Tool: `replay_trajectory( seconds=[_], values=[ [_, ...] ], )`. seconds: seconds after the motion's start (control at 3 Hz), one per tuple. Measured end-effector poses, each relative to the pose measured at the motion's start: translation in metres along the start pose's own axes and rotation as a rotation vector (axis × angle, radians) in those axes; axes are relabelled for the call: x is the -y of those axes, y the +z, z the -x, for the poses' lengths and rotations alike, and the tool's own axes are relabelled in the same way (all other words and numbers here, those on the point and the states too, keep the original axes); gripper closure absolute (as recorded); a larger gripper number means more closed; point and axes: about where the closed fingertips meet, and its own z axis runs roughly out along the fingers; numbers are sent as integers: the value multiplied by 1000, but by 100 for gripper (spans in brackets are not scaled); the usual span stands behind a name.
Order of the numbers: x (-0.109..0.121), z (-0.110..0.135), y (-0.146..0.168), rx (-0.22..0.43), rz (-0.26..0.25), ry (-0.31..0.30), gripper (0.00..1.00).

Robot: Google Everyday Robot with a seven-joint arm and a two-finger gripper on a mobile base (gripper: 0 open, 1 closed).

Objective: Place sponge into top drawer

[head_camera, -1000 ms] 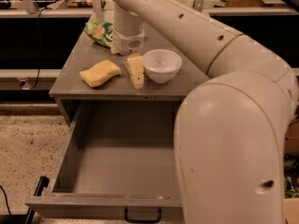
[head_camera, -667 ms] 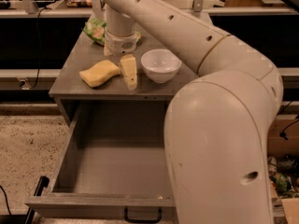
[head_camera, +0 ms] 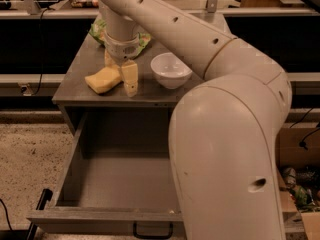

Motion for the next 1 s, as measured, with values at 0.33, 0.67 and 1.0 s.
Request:
replay_trajectory(
  seconds=[0.33, 0.67, 1.0],
  values=[
    [0, 11, 2, 24, -2, -24, 41],
    [-2, 17, 1, 44, -2, -38, 64],
    [-2, 17, -1, 44, -2, -38, 88]
  ],
)
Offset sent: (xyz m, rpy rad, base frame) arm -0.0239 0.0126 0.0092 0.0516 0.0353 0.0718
